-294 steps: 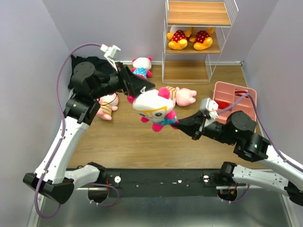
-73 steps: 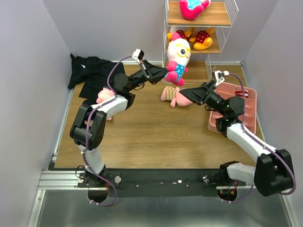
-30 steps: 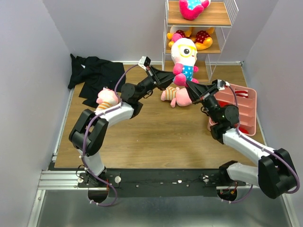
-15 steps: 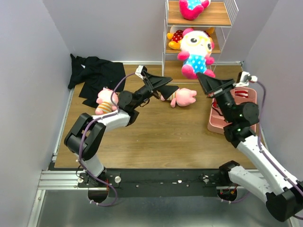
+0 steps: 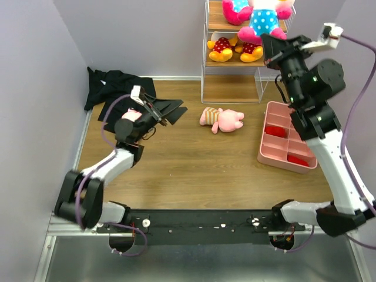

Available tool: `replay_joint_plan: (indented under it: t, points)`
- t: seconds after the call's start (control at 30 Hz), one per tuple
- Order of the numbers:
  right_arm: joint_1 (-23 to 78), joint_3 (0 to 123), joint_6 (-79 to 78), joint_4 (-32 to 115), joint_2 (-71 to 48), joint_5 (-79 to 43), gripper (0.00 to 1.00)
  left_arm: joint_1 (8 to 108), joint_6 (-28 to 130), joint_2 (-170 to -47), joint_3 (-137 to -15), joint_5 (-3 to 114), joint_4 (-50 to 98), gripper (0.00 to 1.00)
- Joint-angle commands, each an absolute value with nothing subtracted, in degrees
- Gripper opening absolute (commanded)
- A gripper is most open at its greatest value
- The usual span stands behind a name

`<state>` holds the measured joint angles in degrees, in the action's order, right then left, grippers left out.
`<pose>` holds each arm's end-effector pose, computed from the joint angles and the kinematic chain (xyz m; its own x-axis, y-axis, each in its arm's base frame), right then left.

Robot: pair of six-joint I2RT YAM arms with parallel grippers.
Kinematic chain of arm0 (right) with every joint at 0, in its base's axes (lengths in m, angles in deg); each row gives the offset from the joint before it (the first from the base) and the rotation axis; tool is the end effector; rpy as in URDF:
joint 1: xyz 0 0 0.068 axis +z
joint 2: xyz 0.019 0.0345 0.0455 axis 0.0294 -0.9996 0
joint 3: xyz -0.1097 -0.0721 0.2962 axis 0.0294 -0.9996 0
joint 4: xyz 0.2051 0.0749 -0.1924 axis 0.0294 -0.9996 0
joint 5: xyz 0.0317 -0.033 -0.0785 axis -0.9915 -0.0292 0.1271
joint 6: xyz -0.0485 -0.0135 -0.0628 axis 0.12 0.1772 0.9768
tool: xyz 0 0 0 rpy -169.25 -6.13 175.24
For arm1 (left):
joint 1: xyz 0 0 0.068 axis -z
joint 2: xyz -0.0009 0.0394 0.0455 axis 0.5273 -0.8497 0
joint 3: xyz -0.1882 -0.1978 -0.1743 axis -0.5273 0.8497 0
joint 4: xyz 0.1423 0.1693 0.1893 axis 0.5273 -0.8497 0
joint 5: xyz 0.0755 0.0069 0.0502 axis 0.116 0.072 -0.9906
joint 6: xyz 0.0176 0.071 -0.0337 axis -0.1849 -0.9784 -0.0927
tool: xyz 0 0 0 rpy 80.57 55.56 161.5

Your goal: Place and organize the stuffed toys onto the shelf

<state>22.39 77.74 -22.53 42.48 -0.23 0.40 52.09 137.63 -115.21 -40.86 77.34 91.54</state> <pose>0.2548 0.1001 0.6257 0.1869 0.6064 -0.7729 -0.3888 0.7682 0.5087 0.3025 -0.1490 0.3322 -0.7733 -0.6279 -0.0879 0.2950 -0.2337 -0.9265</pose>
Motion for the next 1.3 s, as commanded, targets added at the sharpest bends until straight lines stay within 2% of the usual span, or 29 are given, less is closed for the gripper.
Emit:
replay_joint_plan:
  t: [0.0, 0.03, 0.07, 0.13, 0.23, 0.47, 0.6, 0.8, 1.07, 1.27]
  points:
    - [21.0, 90.5, -10.0, 30.0, -9.0, 8.8, 0.01, 50.2, 104.2, -97.2, -52.6, 77.7, 48.2, 0.99]
    - [20.7, 92.8, -9.2, 28.9, -12.5, 9.3, 0.01, 50.3, 98.7, -95.6, -55.0, 75.4, 32.2, 0.99]
    - [20.5, 94.7, -8.5, 28.0, -13.9, 10.2, 0.01, 50.4, 89.5, -93.1, -57.2, 73.7, 26.4, 0.99]
    - [20.1, 99.8, -6.8, 26.1, -16.8, 13.2, 0.01, 50.4, 82.3, -90.8, -62.2, 66.2, 13.1, 0.99]
    - [19.2, 103.9, -5.4, 25.5, -20.8, 15.9, 0.01, 50.4, 72.7, -86.3, -63.8, 57.1, 5.4, 0.99]
    - [16.5, 117.4, -0.5, 23.6, -32.3, 17.6, 0.01, 51.4, 66.0, -77.7, -56.5, 47.7, 6.8, 0.99]
    - [15.5, 122.0, 3.2, 24.4, -37.4, 19.1, 0.01, 51.4, 63.8, -77.7, -54.6, 44.5, 6.7, 0.99]
    - [13.2, 124.2, 5.2, 28.3, -42.3, 16.5, 0.01, 51.4, 63.8, -76.4, -53.9, 45.2, 6.5, 0.99]
    - [12.1, 126.8, 6.0, 32.0, -48.9, 6.0, 0.01, 51.4, 63.8, -75.6, -53.4, 45.7, 7.1, 0.99]
    - [11.2, 124.1, 5.4, 36.1, -49.7, -1.2, 0.01, 51.4, 63.8, -76.1, -53.4, 46.1, 7.2, 0.99]
